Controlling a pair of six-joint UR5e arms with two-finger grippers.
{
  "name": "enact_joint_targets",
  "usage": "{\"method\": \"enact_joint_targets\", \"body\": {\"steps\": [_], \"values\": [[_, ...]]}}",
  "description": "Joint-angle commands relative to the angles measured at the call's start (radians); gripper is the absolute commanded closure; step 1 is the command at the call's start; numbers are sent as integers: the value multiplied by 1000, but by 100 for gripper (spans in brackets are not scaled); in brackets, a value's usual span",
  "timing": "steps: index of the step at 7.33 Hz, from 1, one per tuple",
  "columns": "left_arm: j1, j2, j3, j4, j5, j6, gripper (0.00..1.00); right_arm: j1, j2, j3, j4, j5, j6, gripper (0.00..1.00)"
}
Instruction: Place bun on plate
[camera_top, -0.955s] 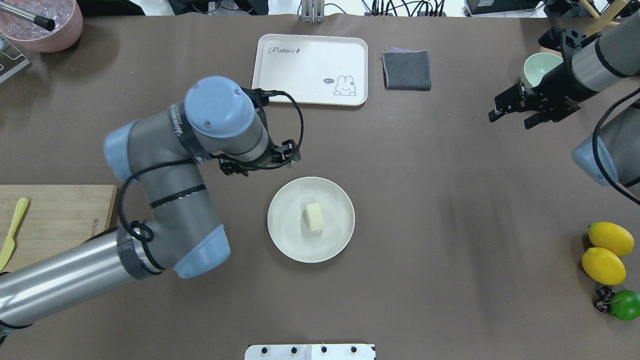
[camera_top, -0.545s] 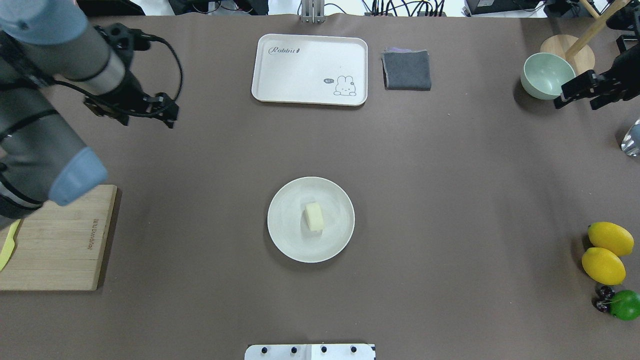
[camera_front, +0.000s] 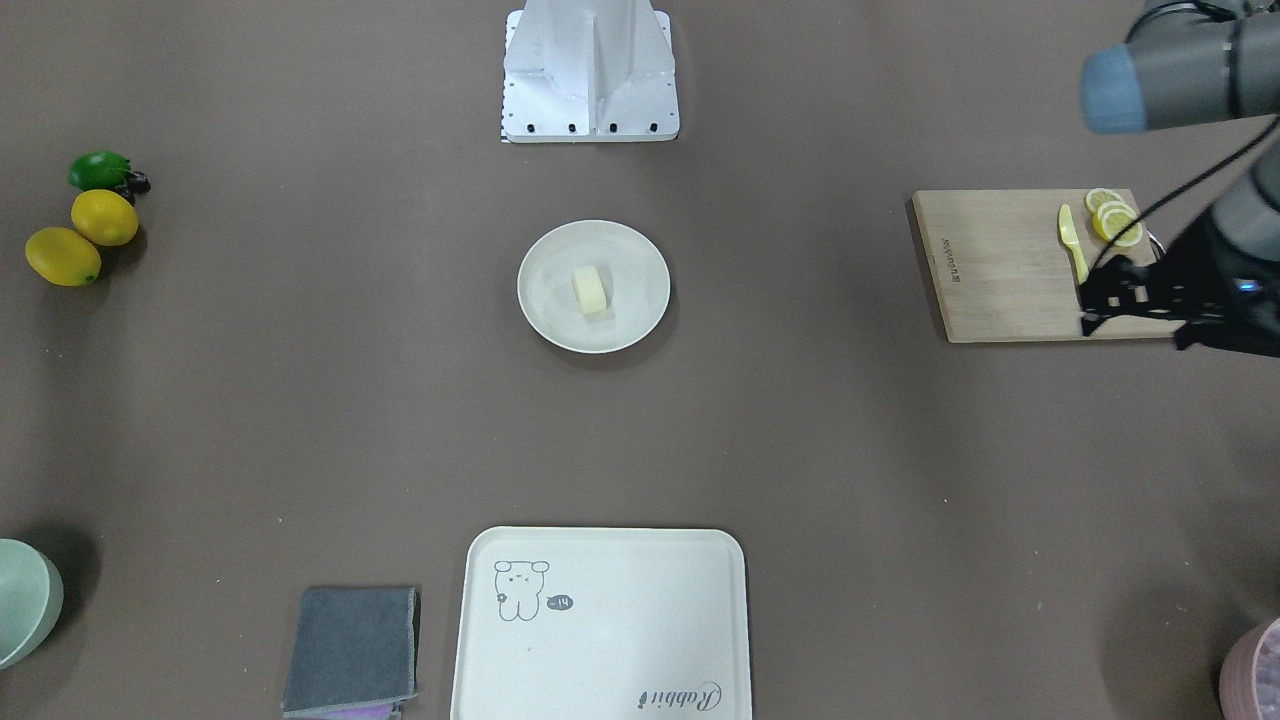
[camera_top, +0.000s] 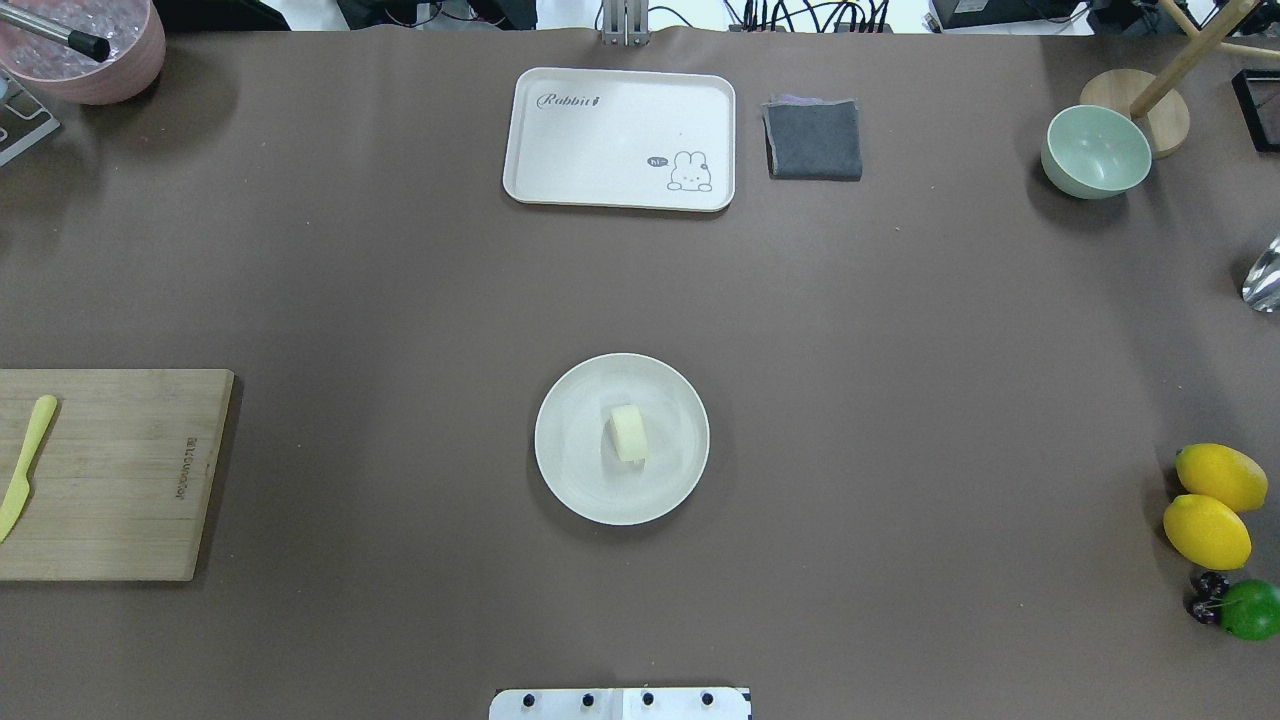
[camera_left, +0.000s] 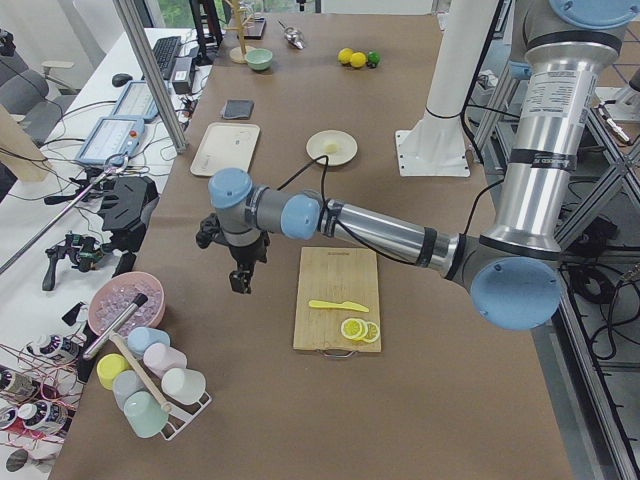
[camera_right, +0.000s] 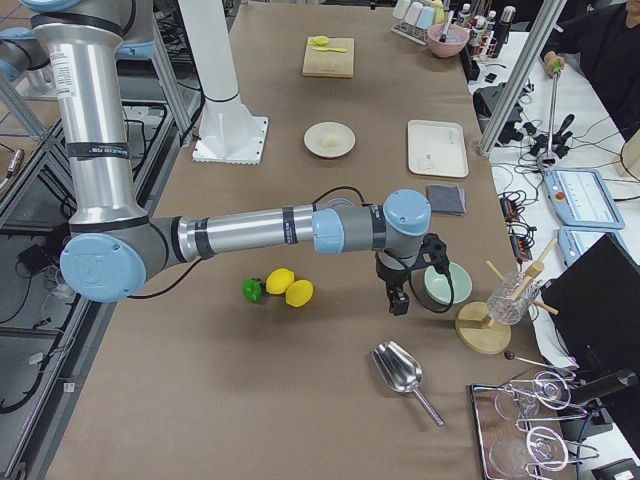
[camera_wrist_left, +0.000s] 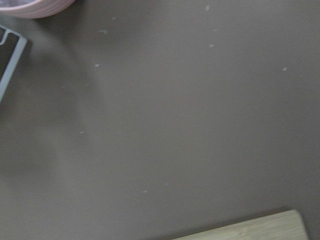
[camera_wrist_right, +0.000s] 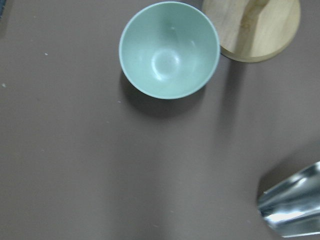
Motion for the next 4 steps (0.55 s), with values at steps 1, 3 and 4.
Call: {"method": "enact_joint_targets", "body": {"steps": [1,3,4], "values": [[-76,104,27,-23,-20,70,2,21,-18,3,-6,3,-31,0],[-102,116,18,-24,-23,24,2,19,-17,1,-4,8,-30,0],[-104,115,9,-19,-30,21,2,19,-16,0,-4,6,-30,0]]}}
